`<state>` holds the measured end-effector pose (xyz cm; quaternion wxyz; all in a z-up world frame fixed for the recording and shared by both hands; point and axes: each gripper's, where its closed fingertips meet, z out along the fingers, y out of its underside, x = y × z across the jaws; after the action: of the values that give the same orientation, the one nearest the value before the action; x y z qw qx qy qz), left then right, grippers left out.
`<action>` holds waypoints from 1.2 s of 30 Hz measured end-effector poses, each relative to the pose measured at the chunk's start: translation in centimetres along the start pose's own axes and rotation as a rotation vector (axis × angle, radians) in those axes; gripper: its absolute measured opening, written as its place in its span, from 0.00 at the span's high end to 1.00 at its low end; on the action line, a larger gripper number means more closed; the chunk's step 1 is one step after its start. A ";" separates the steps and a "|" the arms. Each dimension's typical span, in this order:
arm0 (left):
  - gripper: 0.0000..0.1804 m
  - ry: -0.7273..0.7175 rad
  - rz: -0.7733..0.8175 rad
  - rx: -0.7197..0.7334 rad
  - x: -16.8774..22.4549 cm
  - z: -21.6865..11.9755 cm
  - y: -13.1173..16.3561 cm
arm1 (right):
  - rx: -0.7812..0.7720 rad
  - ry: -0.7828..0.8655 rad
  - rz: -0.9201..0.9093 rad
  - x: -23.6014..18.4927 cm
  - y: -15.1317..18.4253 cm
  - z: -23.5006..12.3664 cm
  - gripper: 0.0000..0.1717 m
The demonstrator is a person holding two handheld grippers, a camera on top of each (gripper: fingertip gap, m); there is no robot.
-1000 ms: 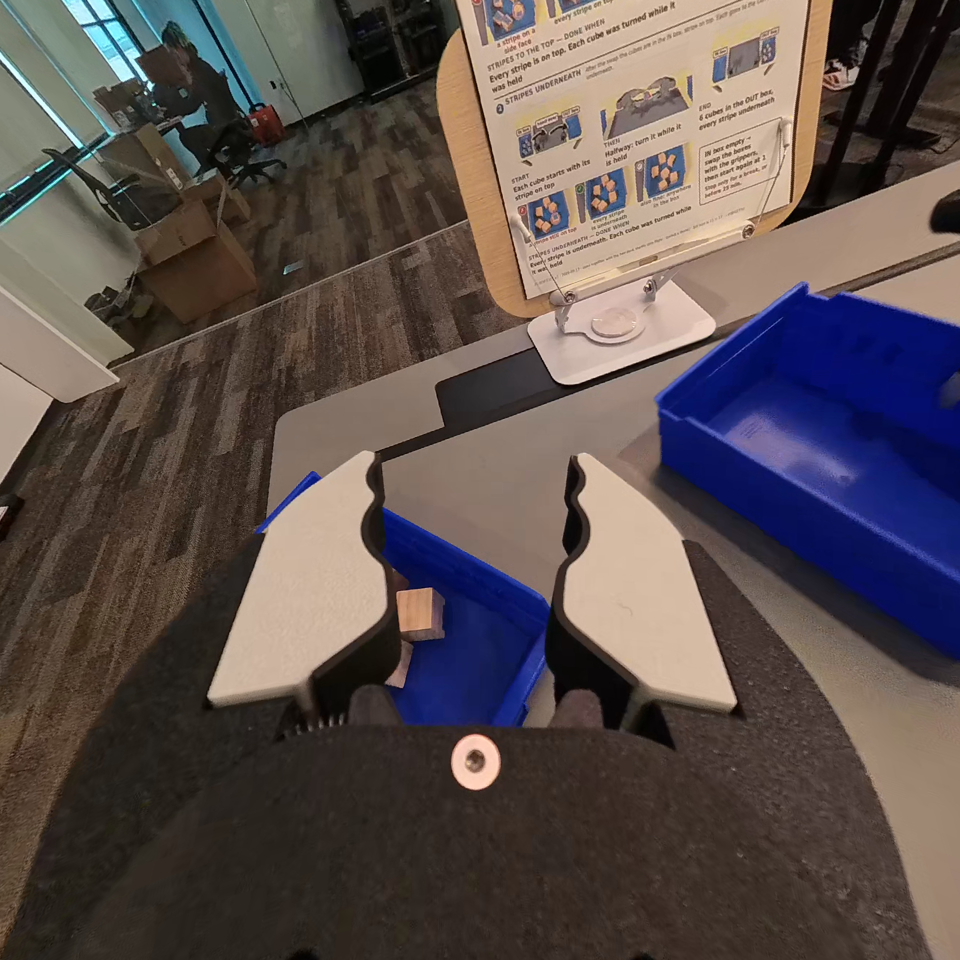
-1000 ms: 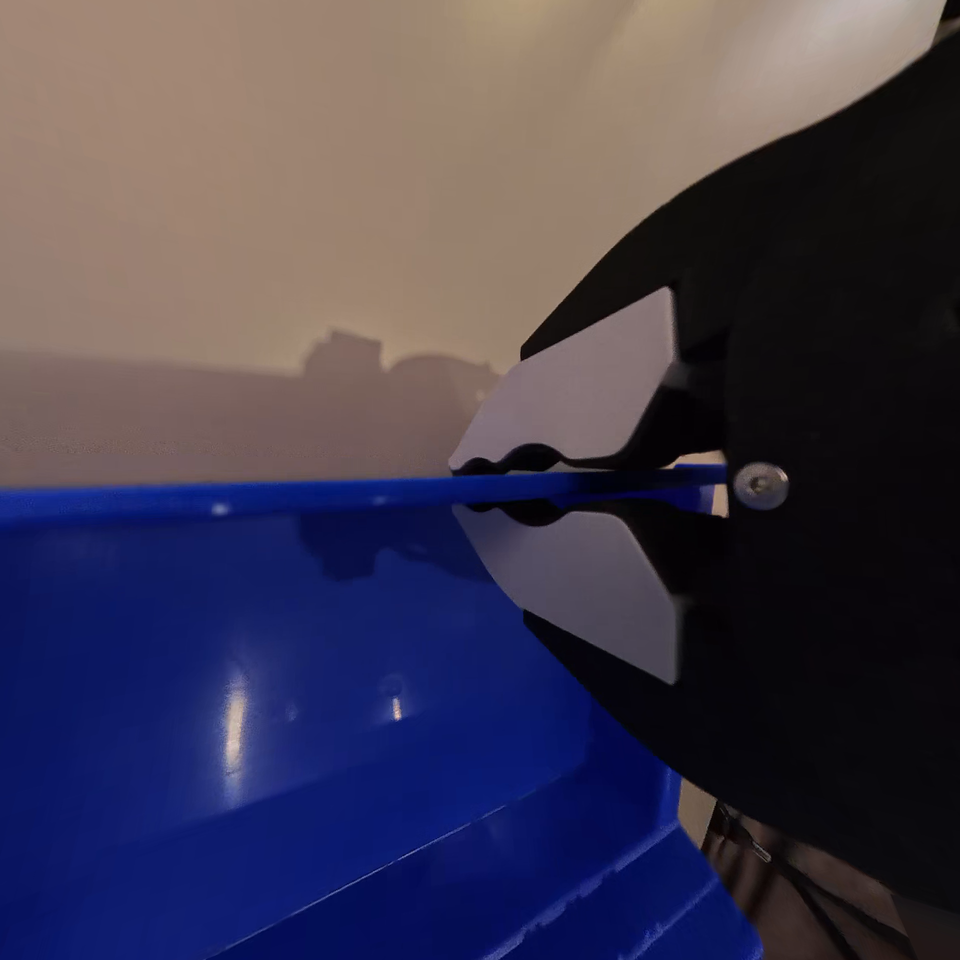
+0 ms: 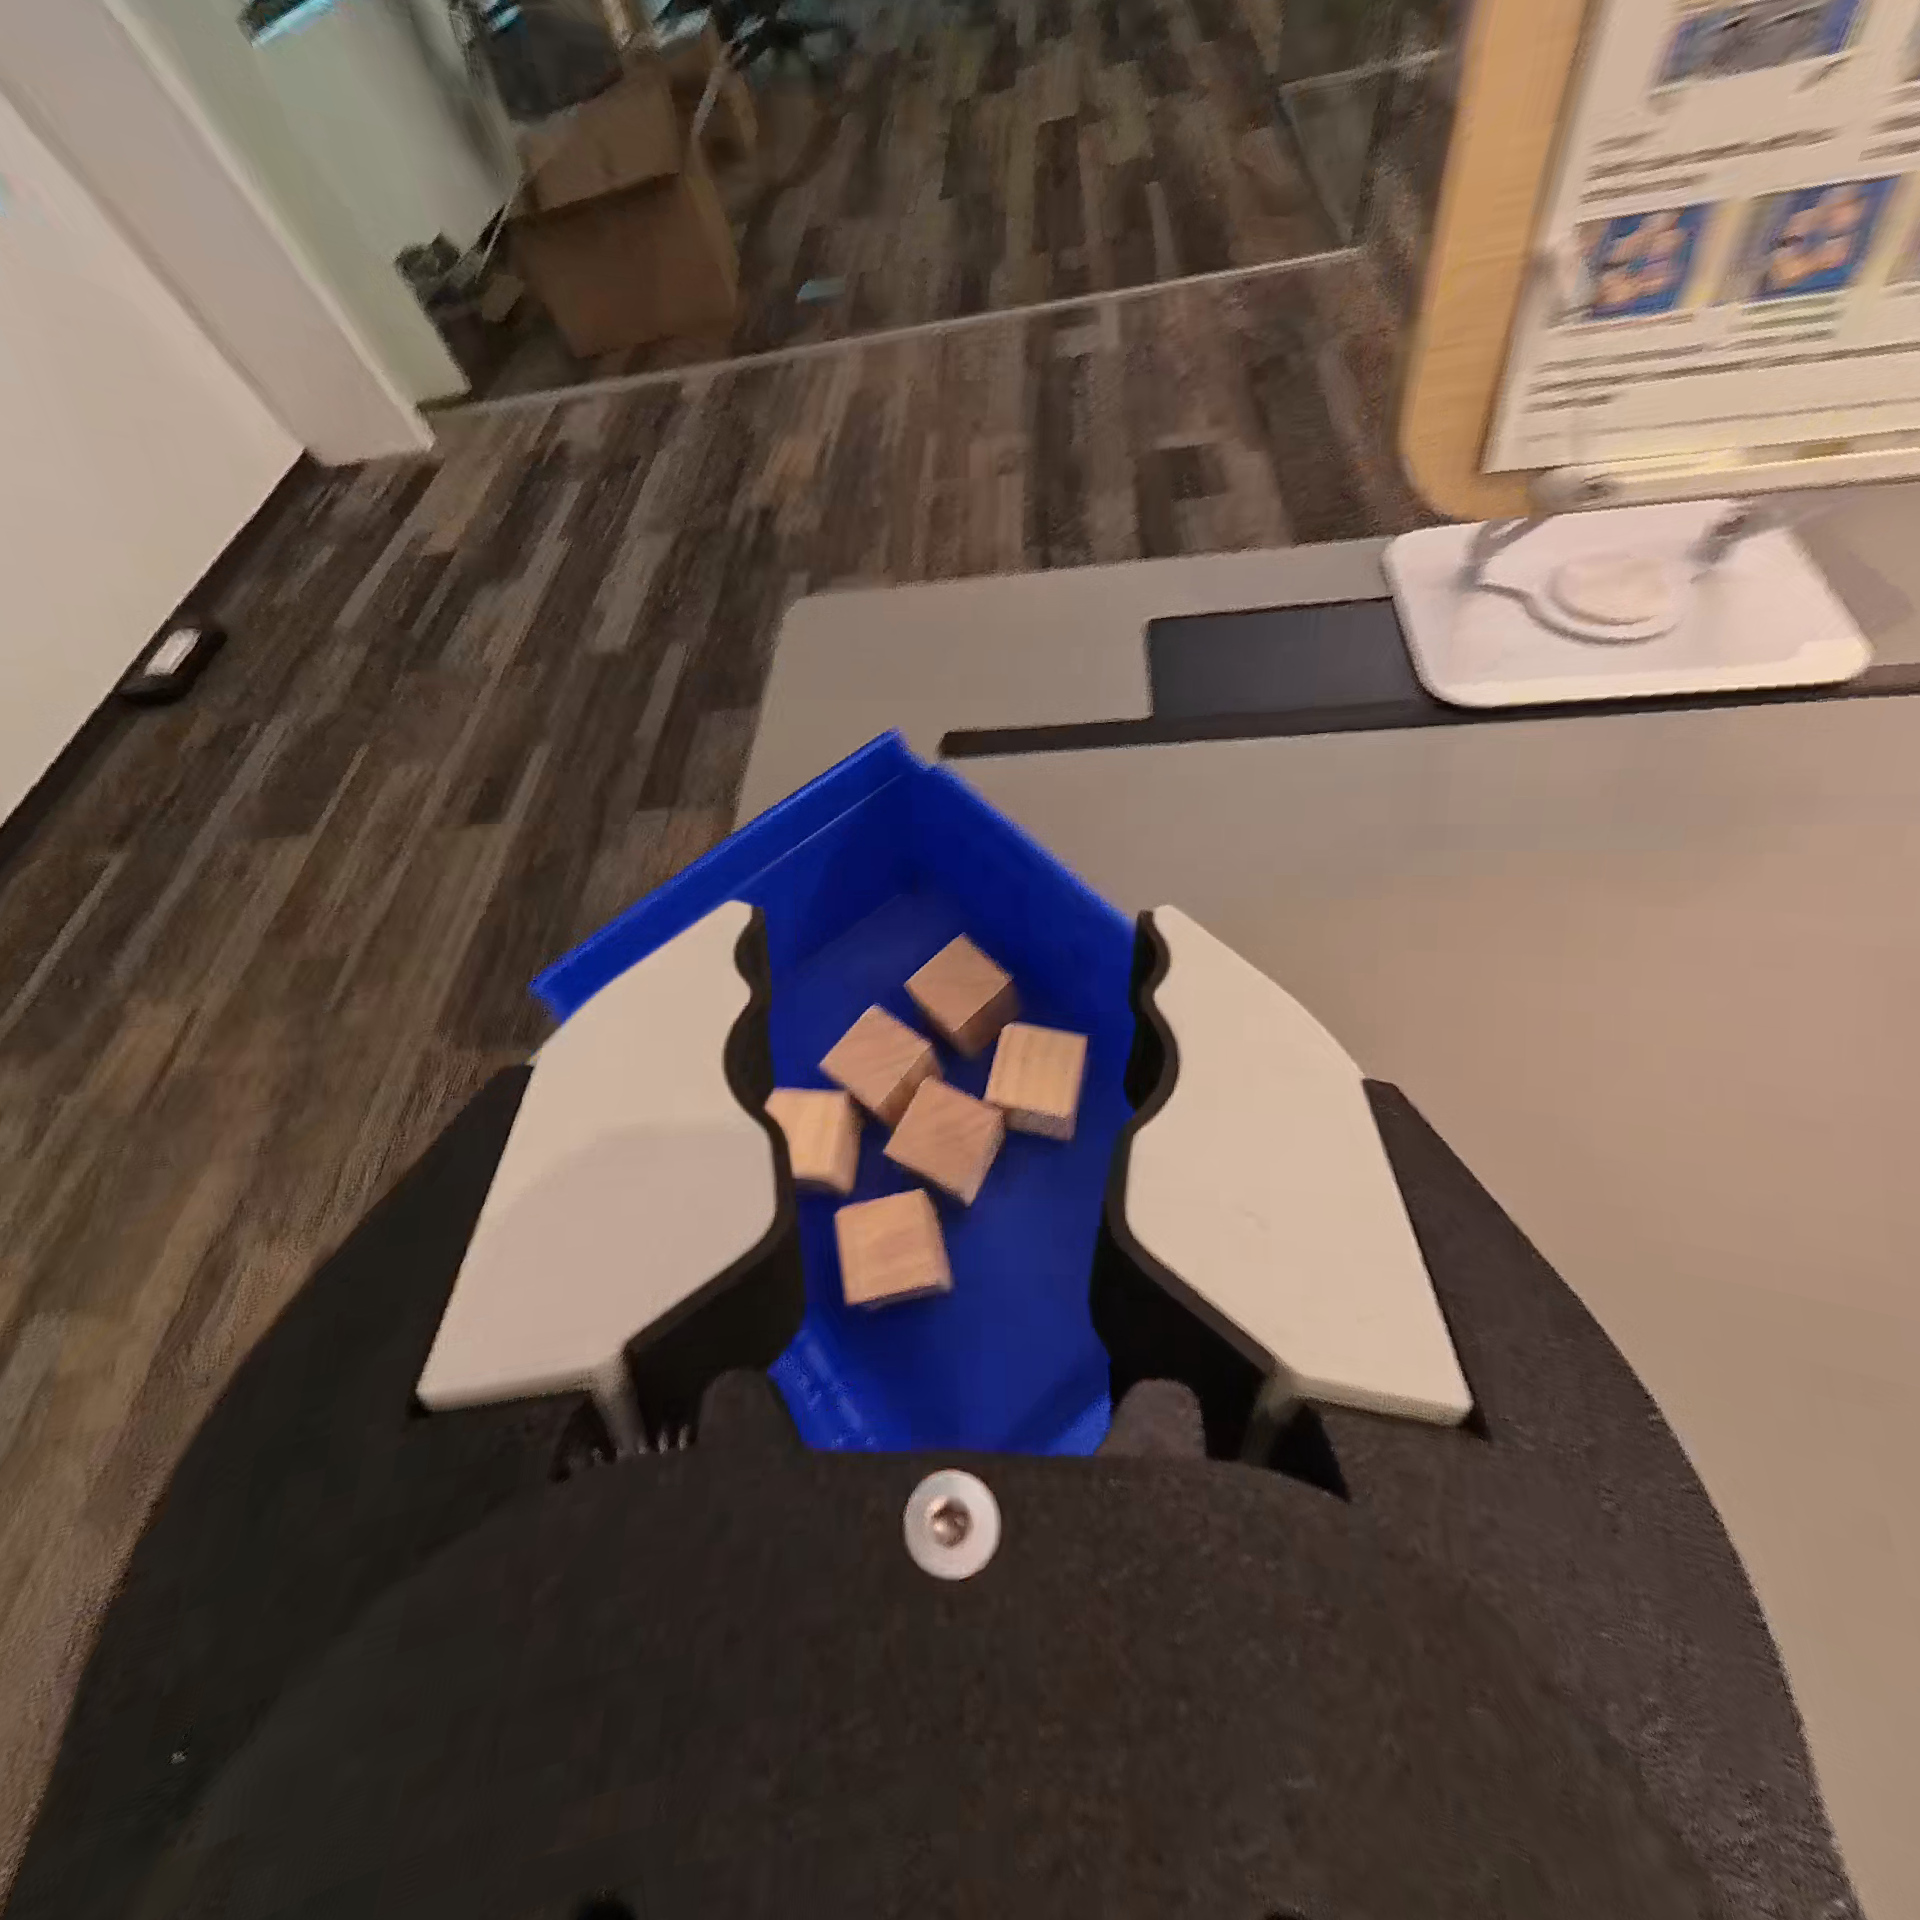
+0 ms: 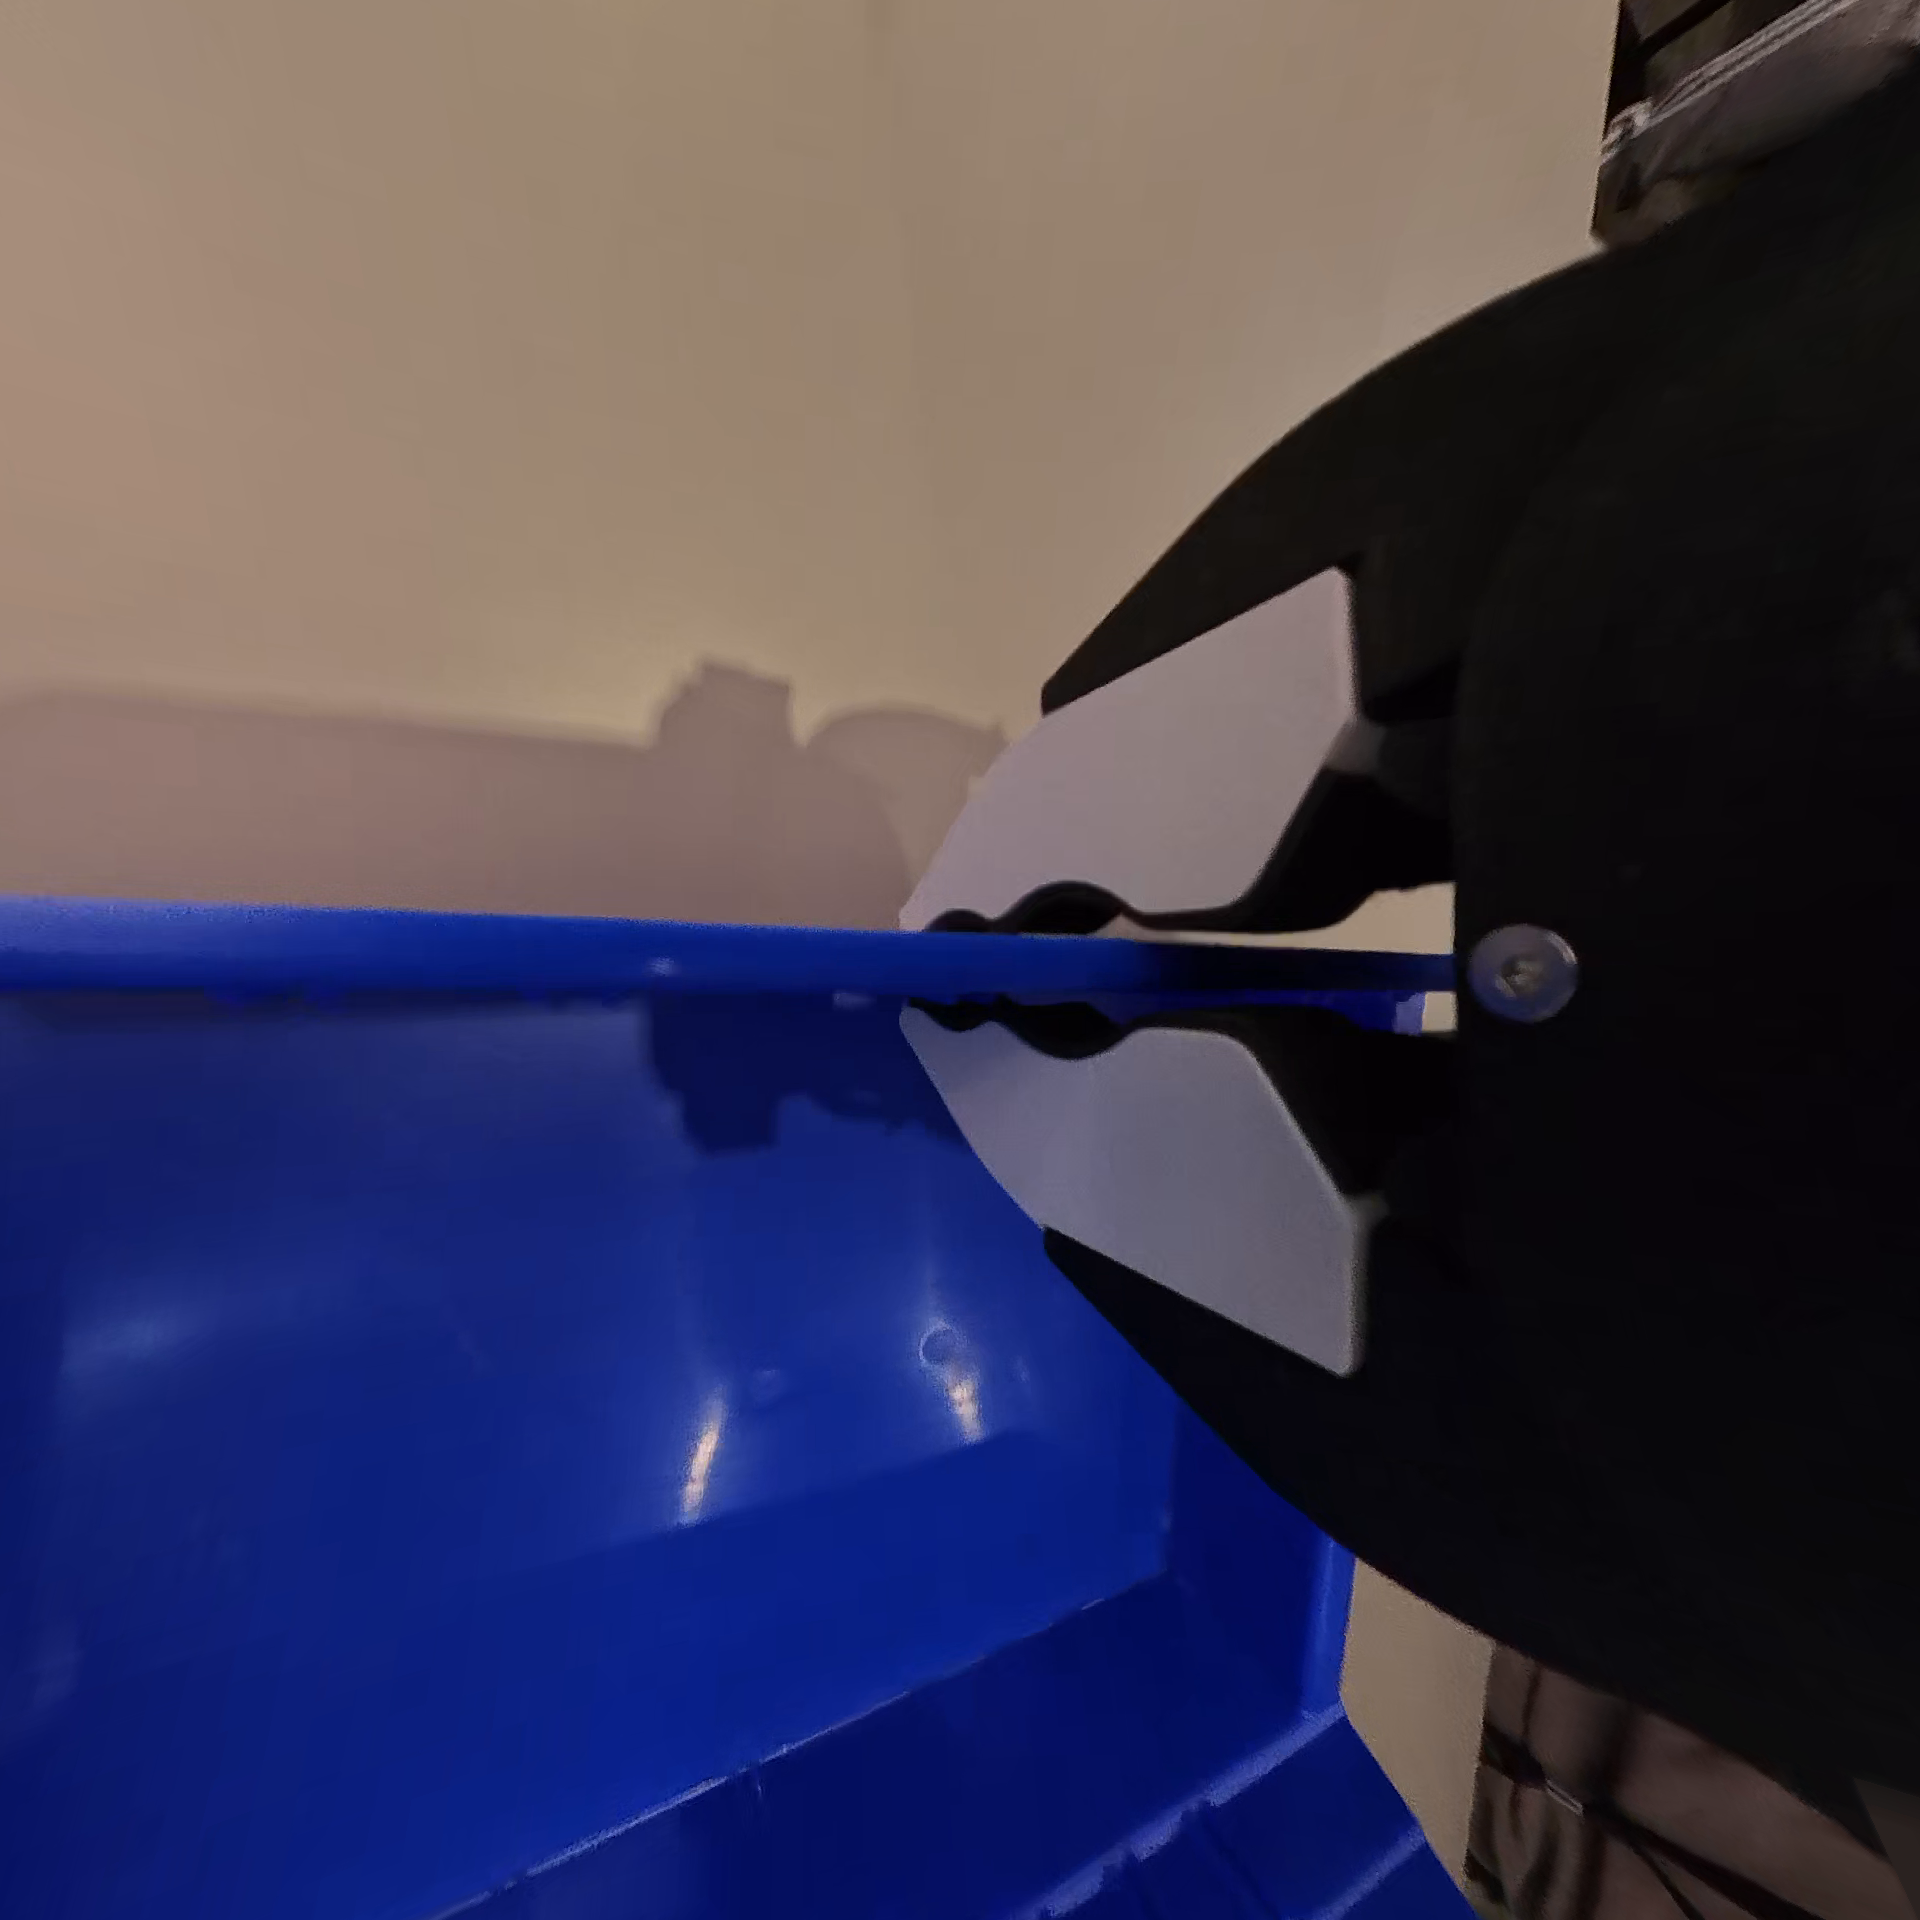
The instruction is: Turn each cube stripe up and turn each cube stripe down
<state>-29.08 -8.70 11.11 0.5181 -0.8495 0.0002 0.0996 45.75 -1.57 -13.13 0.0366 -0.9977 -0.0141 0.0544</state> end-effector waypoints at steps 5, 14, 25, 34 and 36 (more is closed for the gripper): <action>0.61 -0.152 -0.238 -0.199 -8.3 0.0 5.8 | 0.207 0.038 0.004 0.6 -1.7 -2.4 0.69; 0.59 -0.145 -0.464 -0.398 -13.2 4.0 12.8 | 0.800 -0.120 0.080 -1.9 -7.1 -12.3 0.63; 0.67 -0.068 -0.460 -0.764 -11.0 9.2 19.6 | 0.786 -0.098 -0.089 -4.9 -8.2 -11.5 0.64; 0.96 -0.057 -0.362 -0.875 -9.9 11.0 20.8 | 0.760 -0.110 -0.115 -5.2 -8.1 -10.8 0.64; 0.96 -0.033 -0.330 -0.861 -9.4 11.8 20.3 | 0.754 -0.116 -0.126 -5.6 -8.2 -10.6 0.64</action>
<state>-42.36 -8.64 -10.40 0.1270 -0.9744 -0.1846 0.0202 41.12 5.69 -1.42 0.4034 -0.9067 -0.0565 0.1096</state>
